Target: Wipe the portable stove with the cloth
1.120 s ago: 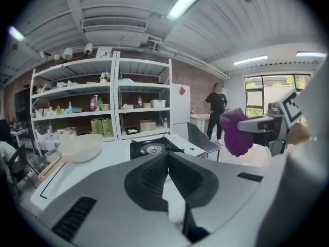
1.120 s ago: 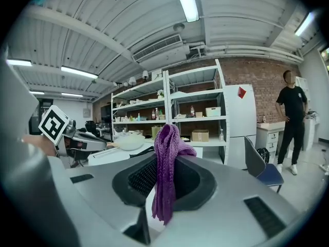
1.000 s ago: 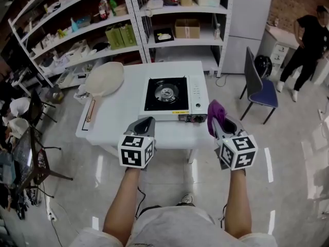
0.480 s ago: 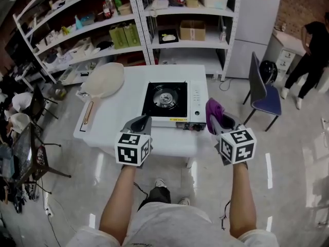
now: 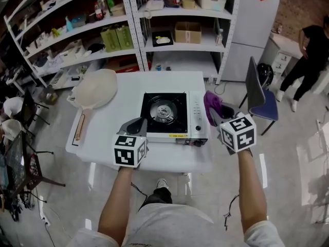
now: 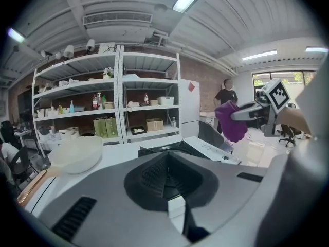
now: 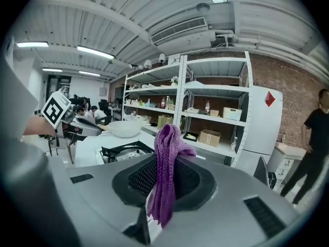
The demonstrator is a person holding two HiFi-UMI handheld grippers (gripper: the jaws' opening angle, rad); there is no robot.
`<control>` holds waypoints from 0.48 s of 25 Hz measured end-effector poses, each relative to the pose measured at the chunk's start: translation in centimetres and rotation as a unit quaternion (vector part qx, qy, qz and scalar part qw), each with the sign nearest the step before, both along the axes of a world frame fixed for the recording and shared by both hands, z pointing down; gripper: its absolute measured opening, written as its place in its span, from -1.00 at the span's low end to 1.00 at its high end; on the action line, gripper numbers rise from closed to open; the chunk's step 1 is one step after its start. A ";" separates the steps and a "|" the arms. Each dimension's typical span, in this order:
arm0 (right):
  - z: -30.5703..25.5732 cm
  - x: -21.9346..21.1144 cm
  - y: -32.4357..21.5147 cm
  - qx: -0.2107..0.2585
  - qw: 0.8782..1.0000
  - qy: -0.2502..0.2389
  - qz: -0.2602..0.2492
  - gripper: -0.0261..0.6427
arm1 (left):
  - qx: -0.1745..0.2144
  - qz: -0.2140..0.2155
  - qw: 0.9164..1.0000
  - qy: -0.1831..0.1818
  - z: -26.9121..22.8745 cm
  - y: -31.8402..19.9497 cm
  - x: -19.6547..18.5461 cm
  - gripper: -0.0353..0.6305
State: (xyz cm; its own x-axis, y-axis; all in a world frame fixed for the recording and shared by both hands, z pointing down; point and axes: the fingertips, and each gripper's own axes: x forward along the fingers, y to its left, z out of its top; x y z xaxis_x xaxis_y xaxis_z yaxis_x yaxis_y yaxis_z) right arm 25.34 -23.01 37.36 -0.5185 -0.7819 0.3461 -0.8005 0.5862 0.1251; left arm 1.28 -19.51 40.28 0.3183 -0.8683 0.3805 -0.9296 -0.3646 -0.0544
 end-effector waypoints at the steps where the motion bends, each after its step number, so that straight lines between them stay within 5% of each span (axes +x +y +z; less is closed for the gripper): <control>1: 0.1 -0.2 -1.0 -0.001 1.000 0.009 -0.002 -0.73 | -0.001 0.001 1.000 0.000 0.1 -0.8 -0.4 -0.88; 12: 3.2 -3.3 -11.3 -0.026 0.992 0.120 -0.038 -0.73 | -0.021 0.008 1.000 0.011 1.7 -8.2 -3.9 -0.88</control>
State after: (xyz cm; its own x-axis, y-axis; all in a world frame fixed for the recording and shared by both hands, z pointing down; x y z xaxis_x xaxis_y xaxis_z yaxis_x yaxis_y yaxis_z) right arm 22.04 -34.35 40.51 -0.4730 -0.7220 0.5049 -0.7044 0.6541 0.2755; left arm -2.60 -27.68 41.95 0.3409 -0.8460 0.4099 -0.9242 -0.3815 -0.0188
